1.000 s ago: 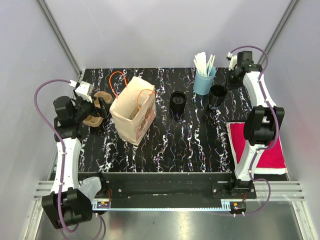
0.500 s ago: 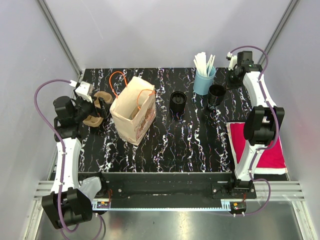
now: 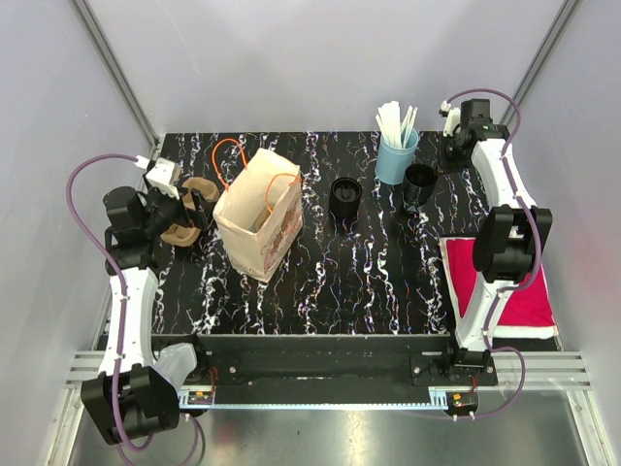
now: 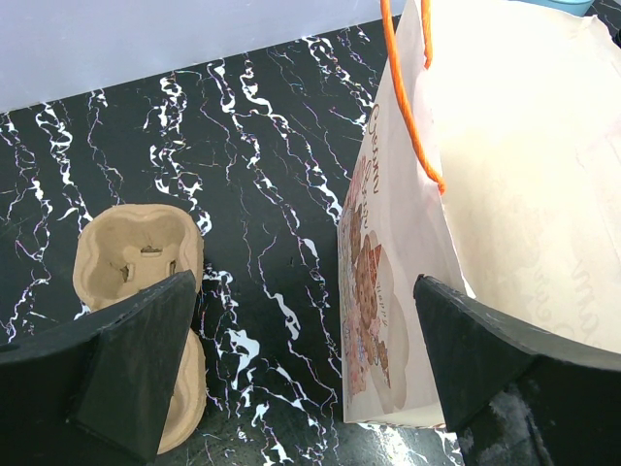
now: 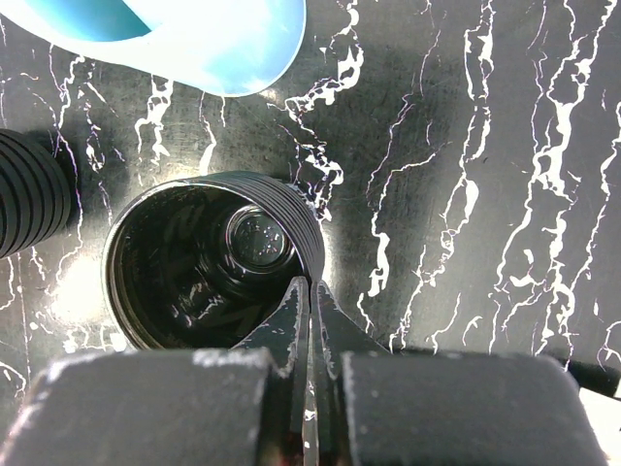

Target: Pack the takeout coffee

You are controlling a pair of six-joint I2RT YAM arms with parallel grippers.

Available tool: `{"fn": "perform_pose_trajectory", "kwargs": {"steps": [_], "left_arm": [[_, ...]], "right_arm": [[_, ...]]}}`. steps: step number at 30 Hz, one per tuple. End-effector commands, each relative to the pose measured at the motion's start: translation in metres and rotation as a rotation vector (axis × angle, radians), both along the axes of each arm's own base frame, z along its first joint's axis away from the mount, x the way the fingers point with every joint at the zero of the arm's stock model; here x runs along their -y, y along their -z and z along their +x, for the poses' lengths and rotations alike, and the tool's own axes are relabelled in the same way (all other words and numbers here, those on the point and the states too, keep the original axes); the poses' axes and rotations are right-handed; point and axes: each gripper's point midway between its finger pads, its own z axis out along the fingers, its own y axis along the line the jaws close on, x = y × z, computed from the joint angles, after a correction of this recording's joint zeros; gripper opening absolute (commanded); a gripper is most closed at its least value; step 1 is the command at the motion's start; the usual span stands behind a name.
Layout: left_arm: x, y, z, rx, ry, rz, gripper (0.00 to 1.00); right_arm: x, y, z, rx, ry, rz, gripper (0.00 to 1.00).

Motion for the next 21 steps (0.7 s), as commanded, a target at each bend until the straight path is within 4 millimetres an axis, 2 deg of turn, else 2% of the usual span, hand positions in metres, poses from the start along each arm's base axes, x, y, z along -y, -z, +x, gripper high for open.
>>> {"fn": "perform_pose_trajectory", "kwargs": {"steps": [1,13,21], "left_arm": [[0.002,-0.01,0.003,0.048,0.027,0.005,0.99],[0.003,-0.01,0.002,0.046,0.03,0.002,0.99],[0.003,-0.009,0.003,0.042,0.033,0.002,0.99]], "right_arm": [[-0.004,-0.038,0.0,0.096,-0.011,0.03,0.0],[-0.003,-0.053,-0.001,0.13,-0.005,0.027,0.0],[-0.004,-0.075,-0.002,0.179,0.0,0.033,0.0]]}}
